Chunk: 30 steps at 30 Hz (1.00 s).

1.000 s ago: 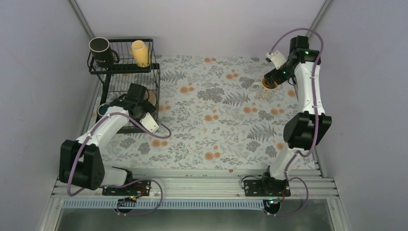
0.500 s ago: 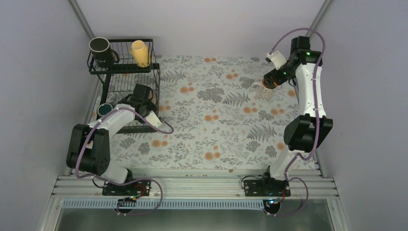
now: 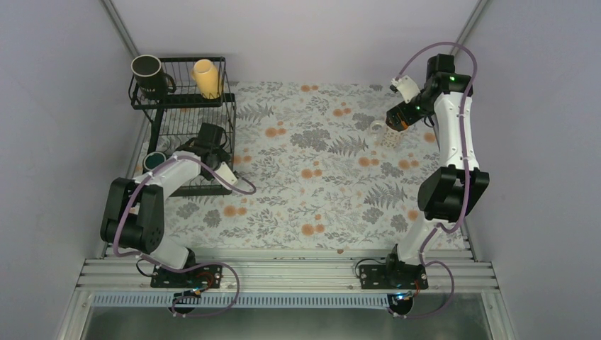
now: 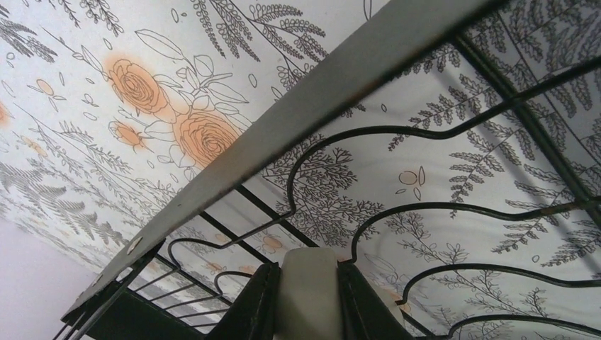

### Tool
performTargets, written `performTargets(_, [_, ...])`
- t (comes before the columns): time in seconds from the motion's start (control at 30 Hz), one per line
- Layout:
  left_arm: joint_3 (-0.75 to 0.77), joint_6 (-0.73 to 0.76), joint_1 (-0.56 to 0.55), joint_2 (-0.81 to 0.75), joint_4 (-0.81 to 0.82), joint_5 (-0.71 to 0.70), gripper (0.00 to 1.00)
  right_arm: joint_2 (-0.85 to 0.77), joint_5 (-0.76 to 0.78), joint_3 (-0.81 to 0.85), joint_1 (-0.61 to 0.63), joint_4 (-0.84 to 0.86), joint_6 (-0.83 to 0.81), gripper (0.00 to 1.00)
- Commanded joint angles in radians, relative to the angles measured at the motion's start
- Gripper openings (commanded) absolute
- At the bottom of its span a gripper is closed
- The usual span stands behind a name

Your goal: Unload the cups from the dish rack

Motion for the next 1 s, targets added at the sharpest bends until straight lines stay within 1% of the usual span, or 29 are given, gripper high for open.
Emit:
performTargets(0.0, [0.033, 0.206, 0.004, 0.01, -0.042, -0.056, 0.02, -0.001, -0.033, -0.004, -0.009, -0.005, 0.017, 1.0])
performTargets(0.07, [0.063, 0.186, 0.004, 0.002, -0.054, -0.07, 0.02, -0.007, -0.042, -0.013, -0.008, -0.006, 0.018, 1.0])
performTargets(0.13, [0.123, 0.138, 0.003, -0.009, -0.105, -0.055, 0.02, -0.016, -0.058, -0.023, -0.006, -0.006, 0.019, 1.0])
performTargets(0.2, [0.212, 0.062, -0.001, -0.021, -0.202, -0.009, 0.02, -0.03, -0.088, -0.035, -0.006, -0.006, 0.019, 1.0])
performTargets(0.23, [0.265, 0.02, -0.008, -0.027, -0.281, 0.019, 0.02, -0.037, -0.104, -0.041, -0.002, -0.006, 0.019, 1.0])
performTargets(0.33, [0.418, -0.096, -0.041, -0.051, -0.476, 0.171, 0.02, -0.066, -0.159, -0.06, 0.009, -0.006, 0.013, 1.0])
performTargets(0.4, [0.495, -0.161, -0.074, -0.07, -0.555, 0.252, 0.02, -0.089, -0.204, -0.069, 0.023, -0.006, 0.015, 1.0])
performTargets(0.47, [0.579, -0.234, -0.104, -0.079, -0.609, 0.343, 0.02, -0.112, -0.255, -0.077, 0.042, -0.006, 0.014, 1.0])
performTargets(0.57, [0.724, -0.377, -0.143, -0.063, -0.681, 0.517, 0.02, -0.138, -0.367, -0.086, 0.07, -0.005, 0.022, 1.0])
performTargets(0.63, [0.804, -0.465, -0.181, -0.046, -0.697, 0.608, 0.02, -0.15, -0.451, -0.089, 0.093, -0.006, 0.025, 1.0])
performTargets(0.7, [0.855, -0.562, -0.211, -0.037, -0.656, 0.701, 0.02, -0.158, -0.581, -0.081, 0.101, -0.004, 0.029, 1.0])
performTargets(0.8, [0.866, -0.695, -0.23, -0.047, -0.511, 0.845, 0.02, -0.154, -0.745, -0.058, 0.106, 0.004, 0.049, 1.0])
performTargets(0.9, [0.806, -0.833, -0.235, -0.076, -0.293, 0.946, 0.02, -0.132, -0.868, -0.034, 0.115, 0.002, 0.067, 1.0])
performTargets(0.97, [0.761, -0.959, -0.239, -0.092, -0.123, 0.99, 0.02, -0.113, -0.912, -0.011, 0.124, -0.004, 0.065, 1.0])
